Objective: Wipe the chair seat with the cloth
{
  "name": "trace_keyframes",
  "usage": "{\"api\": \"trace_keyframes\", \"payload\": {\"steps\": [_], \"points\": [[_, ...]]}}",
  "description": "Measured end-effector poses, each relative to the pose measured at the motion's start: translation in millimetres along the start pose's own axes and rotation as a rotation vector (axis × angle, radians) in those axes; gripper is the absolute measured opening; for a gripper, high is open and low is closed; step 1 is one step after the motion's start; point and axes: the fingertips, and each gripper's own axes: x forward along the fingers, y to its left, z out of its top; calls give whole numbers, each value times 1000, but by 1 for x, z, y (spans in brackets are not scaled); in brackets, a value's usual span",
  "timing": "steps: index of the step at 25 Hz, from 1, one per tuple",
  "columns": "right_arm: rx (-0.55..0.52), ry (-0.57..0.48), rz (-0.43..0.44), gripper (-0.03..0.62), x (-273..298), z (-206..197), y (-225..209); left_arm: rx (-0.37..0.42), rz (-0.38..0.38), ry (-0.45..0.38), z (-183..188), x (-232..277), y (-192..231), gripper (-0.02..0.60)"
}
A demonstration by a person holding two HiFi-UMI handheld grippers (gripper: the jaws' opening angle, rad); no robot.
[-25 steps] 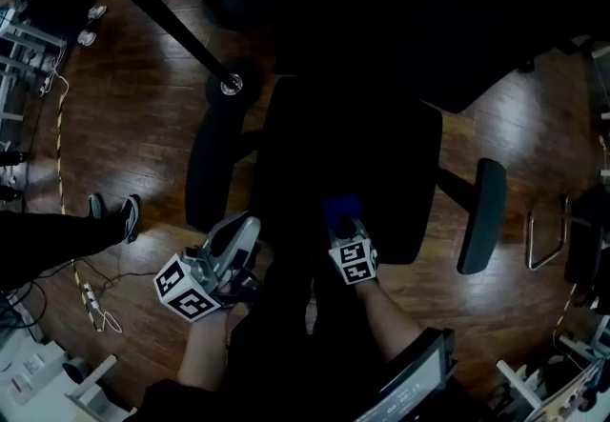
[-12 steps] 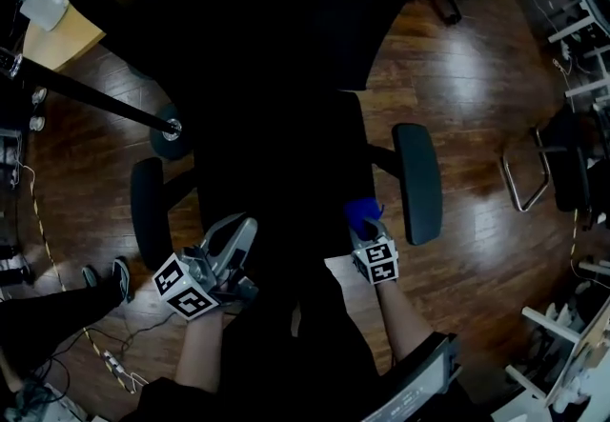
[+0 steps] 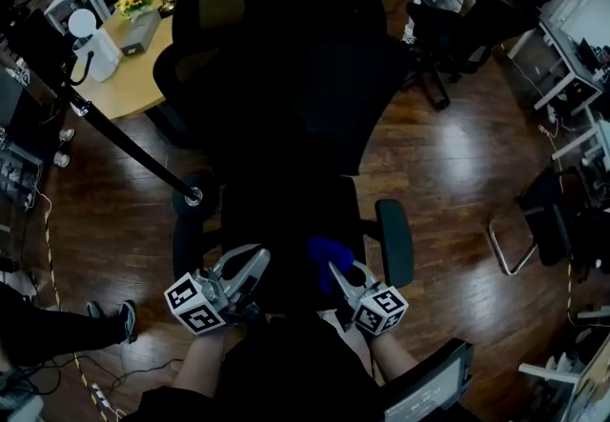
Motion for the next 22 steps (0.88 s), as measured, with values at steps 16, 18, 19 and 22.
{"api": "trace_keyframes", "payload": {"steps": [16, 18, 19, 22], "points": [[-40, -394, 240, 58, -43, 195, 132, 141, -104, -40, 65, -11, -83, 2], [-35, -395, 250, 57, -39, 196, 133, 151, -118, -36, 66, -8, -86, 2], [-37, -394, 258, 58, -37, 196, 135, 155, -123, -38, 68, -6, -88, 2], [-41, -390, 280, 58, -33, 197, 141, 168, -128, -42, 70, -5, -92, 2]]}}
